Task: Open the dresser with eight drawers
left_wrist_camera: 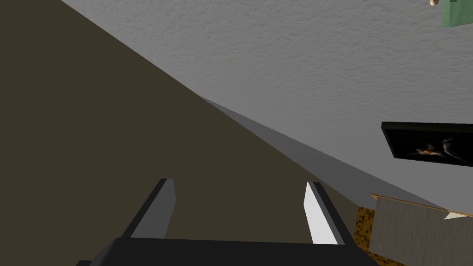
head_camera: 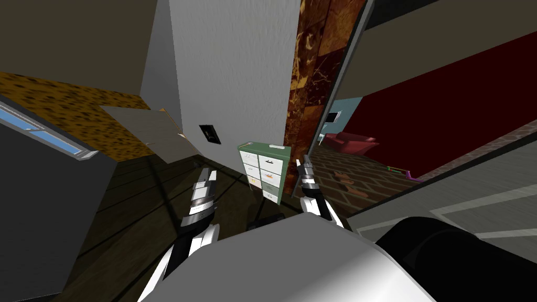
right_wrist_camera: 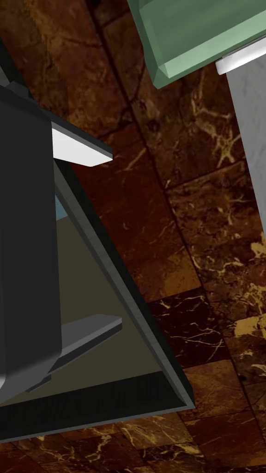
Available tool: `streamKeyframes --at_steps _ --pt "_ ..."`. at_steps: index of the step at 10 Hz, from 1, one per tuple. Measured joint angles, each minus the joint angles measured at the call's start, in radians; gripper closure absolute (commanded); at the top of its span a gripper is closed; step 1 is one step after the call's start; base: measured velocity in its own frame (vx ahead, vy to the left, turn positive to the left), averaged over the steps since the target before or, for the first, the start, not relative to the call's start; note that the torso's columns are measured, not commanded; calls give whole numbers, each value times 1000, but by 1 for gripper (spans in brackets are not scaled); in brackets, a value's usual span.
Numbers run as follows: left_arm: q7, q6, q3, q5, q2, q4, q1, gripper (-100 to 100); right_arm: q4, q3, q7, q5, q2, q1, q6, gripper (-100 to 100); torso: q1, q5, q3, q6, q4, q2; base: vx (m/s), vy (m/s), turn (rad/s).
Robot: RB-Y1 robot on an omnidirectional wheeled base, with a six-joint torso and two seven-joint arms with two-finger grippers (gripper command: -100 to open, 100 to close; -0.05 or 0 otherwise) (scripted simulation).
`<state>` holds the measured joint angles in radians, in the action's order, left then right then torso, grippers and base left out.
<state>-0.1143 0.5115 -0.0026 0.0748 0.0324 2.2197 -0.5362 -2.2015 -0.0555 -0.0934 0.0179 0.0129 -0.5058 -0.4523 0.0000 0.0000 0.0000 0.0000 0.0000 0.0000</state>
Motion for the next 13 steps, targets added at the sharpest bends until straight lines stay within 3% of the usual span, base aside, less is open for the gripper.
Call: streamKeyframes --at_steps 2,9,10,13 --pt "0 0 0 0 0 0 0 0 0 0 0 0 0 0 0 0 0 0 -209 0 105 104 0 0 0" --pt "0 0 0 0 0 0 0 0 0 0 0 0 0 0 0 0 0 0 -1234 0 617 618 0 0 0" --pt "0 0 0 0 0 0 0 0 0 0 0 0 0 0 0 -100 0 0 -1382 0 691 691 11 25 -31" --pt "0 0 0 0 0 0 0 0 18 -16 48 -18 -79 7 -5 -100 3 1 -1475 0 737 737 9 80 -52"
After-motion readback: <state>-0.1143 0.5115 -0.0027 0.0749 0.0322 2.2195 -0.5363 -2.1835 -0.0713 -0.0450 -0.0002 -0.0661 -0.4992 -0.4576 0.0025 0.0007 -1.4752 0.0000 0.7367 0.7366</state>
